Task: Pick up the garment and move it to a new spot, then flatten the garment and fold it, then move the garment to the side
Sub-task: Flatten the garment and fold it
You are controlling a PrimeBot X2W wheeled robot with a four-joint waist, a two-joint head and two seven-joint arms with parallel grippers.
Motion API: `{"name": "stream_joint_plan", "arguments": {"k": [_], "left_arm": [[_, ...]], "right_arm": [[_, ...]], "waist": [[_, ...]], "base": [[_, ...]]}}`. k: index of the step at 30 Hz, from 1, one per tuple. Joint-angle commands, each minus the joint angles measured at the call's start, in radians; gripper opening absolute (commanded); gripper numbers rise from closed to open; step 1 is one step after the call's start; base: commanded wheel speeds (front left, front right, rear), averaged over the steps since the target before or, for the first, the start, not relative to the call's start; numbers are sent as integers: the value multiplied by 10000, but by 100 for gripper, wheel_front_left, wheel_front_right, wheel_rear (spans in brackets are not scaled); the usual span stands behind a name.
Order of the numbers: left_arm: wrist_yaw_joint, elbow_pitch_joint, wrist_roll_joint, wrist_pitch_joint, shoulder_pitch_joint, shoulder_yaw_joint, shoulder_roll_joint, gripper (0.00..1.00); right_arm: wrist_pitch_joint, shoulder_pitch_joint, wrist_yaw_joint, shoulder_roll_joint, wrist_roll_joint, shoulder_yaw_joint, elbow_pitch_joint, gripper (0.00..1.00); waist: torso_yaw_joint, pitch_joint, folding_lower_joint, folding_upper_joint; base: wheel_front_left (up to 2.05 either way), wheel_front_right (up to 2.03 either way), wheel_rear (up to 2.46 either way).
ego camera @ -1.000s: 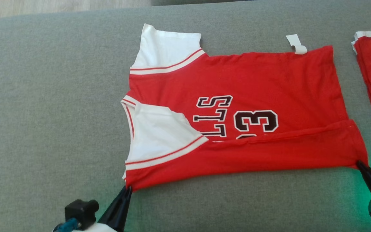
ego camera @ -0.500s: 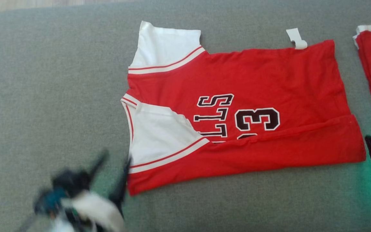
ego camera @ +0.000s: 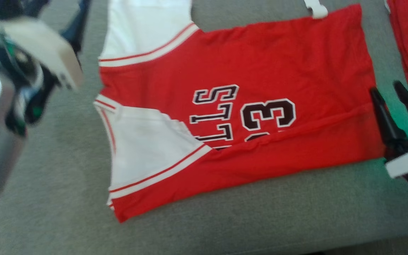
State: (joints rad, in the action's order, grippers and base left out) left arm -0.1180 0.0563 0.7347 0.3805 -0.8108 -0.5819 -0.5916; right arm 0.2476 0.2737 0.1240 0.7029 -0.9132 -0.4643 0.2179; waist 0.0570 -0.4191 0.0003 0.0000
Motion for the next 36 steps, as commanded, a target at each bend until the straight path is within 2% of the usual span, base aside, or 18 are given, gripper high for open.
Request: {"name": "stream_joint_plan", "arguments": {"k": [1, 3, 4, 7, 15, 21, 26, 36], "left_arm": [[148, 532, 60, 619, -1055, 355, -261, 100], [212, 938, 61, 861, -1438, 310, -190, 100], [326, 1713, 123, 1327, -2112, 248, -44, 100], [516, 2707, 81, 1924, -2951, 104, 27, 100], [925, 4273, -204, 2919, -4027, -272, -275, 100], [1222, 4203, -13, 3435, -4159, -198, -853, 100], [1263, 3766, 408, 4117, -3958, -65, -1281, 100], [1122, 2936, 948, 4770, -3506, -69, -1334, 100]], "right_arm": [[20, 151, 67, 50, 225, -198, -306, 100], [4, 310, 67, -52, 318, -266, -353, 100], [-12, 589, 67, -221, 474, -387, -462, 100], [-16, 912, 67, -415, 608, -497, -649, 100], [33, 1159, 67, -666, 696, -667, -773, 100], [79, 957, 67, -686, 664, -571, -659, 100], [100, 870, 67, -706, 670, -512, -597, 100], [115, 1049, 67, -718, 694, -559, -651, 100]], "waist": [[611, -670, -3, 0], [709, -789, -3, 0], [907, -1017, -3, 0], [1198, -1314, -3, 0], [1766, -1691, -3, 0], [1900, -1728, -3, 0], [1926, -1759, -3, 0], [1941, -1942, -3, 0]], "base": [[0, 0, 0], [0, 0, 0], [0, 0, 0], [0, 0, 0], [0, 0, 0], [0, 0, 0], [0, 0, 0], [0, 0, 0]]}}
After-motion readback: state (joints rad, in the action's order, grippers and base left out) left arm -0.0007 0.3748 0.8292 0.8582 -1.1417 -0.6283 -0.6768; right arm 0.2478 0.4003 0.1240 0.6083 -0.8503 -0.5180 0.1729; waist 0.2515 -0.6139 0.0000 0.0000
